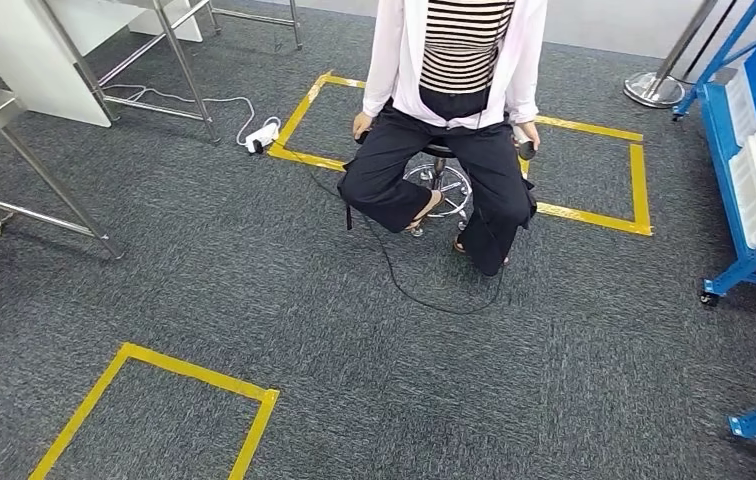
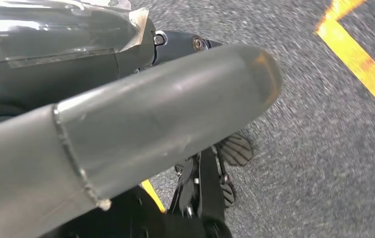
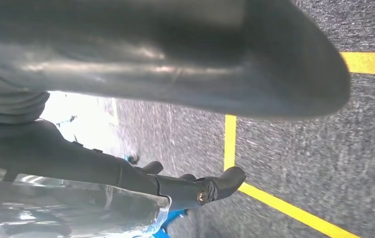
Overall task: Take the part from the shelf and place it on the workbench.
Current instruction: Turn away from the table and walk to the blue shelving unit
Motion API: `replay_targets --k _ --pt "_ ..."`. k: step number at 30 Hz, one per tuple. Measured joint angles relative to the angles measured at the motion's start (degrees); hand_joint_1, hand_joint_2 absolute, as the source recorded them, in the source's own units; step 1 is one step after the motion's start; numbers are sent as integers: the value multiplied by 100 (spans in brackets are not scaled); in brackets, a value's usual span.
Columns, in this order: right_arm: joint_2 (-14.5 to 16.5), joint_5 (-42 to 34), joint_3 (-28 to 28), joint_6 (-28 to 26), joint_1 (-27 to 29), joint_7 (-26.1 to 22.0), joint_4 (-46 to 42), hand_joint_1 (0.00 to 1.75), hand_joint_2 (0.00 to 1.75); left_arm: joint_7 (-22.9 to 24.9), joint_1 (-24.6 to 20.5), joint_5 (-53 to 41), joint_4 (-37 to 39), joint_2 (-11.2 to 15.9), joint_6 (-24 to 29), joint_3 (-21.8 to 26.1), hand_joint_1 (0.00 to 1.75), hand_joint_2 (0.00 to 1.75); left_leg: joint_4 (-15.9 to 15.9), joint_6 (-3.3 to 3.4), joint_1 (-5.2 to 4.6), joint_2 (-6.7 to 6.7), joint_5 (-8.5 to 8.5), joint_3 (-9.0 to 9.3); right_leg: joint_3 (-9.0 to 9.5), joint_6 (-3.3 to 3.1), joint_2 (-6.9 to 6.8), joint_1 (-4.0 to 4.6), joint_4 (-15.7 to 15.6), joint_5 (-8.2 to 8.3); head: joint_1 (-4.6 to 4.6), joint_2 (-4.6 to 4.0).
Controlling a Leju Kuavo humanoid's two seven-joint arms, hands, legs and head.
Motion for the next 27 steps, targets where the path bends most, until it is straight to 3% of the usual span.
replay_targets --k 1,3,5,7,9,11,12,13,14,16,18,20,21,22,24,25,27 --pt "3 -1 -9 0 -9 1 0 0 0 1 1 -6 0 2 0 -4 0 0 -373 15 10 -141 153 166 -12 17 68 18 21 9 -1 0" --pt "10 -4 -27 1 -26 3 0 0 0 14 3 -10 0 7 1 -11 0 0 -740 31 9 -319 256 319 -77 67 182 43 51 37 3 0" --pt "11 -8 -43 1 -22 7 1 0 0 26 -2 -12 1 8 1 -22 0 0 -797 86 -14 -205 271 324 -166 135 268 45 67 72 13 0" --pt "10 -11 -54 0 -13 10 2 0 0 27 -8 -15 1 8 1 -35 0 0 -859 180 -23 -56 331 323 -308 155 68 48 257 -27 28 0" --pt "15 -14 -57 0 -23 11 2 0 0 30 2 -20 0 16 0 -39 0 0 -887 231 -38 122 365 305 -612 113 -250 51 877 -353 61 0" --pt "22 -16 -60 -1 -25 11 2 0 0 33 15 -22 0 26 0 -38 0 0 -884 243 -62 317 372 275 -921 114 -348 41 1605 -657 86 0" --pt "23 -17 -63 -1 -17 11 3 0 0 34 16 -22 0 28 0 -39 0 0 -882 244 -68 406 374 264 -949 144 -363 34 1747 -698 87 0" --pt "22 -18 -67 -1 -7 11 3 0 0 34 15 -23 0 30 0 -40 0 0 -880 242 -71 492 375 260 -850 189 -385 27 1659 -658 92 0" --pt "21 -19 -73 -2 0 11 3 0 0 34 12 -24 0 30 0 -41 0 0 -879 236 -72 569 373 265 -632 237 -435 20 1337 -552 93 0" --pt "24 -19 -82 -4 -7 11 3 0 0 34 8 -25 1 31 0 -44 0 0 -863 194 -94 707 353 287 -100 283 -709 21 491 -325 104 0" --pt "34 -19 -88 -9 -21 11 2 0 0 36 0 -25 1 38 2 -44 0 0 -842 129 -128 823 326 310 122 227 -876 41 83 -228 80 0" --pt "39 -19 -95 -13 -14 12 2 0 0 39 -19 -25 0 43 6 -45 0 0 -839 69 -122 915 308 327 94 148 -768 44 59 -202 49 0" --pt "41 -19 -98 -15 -8 13 2 0 0 42 -28 -25 0 45 8 -46 0 0 -807 31 -103 856 270 324 89 117 -707 28 51 -188 41 0" --pt "39 -19 -101 -18 -8 16 2 0 0 43 -30 -25 1 46 9 -47 0 0 -690 -5 -82 714 166 284 90 76 -645 9 43 -168 31 0" --pt "40 -19 -105 -24 -17 24 2 0 0 49 -19 -24 3 46 10 -49 0 0 -89 -54 -49 338 -219 36 79 2 -517 -10 36 -127 8 0" --pt "42 -19 -106 -26 -22 27 2 0 0 51 -10 -24 5 45 11 -50 0 0 294 -58 -42 228 -422 -135 64 -23 -455 0 38 -112 1 0" --pt "46 -19 -106 -27 -22 28 2 0 0 54 0 -22 7 45 13 -51 0 0 866 -60 -35 175 -625 -413 45 -36 -333 19 42 -103 -2 0"
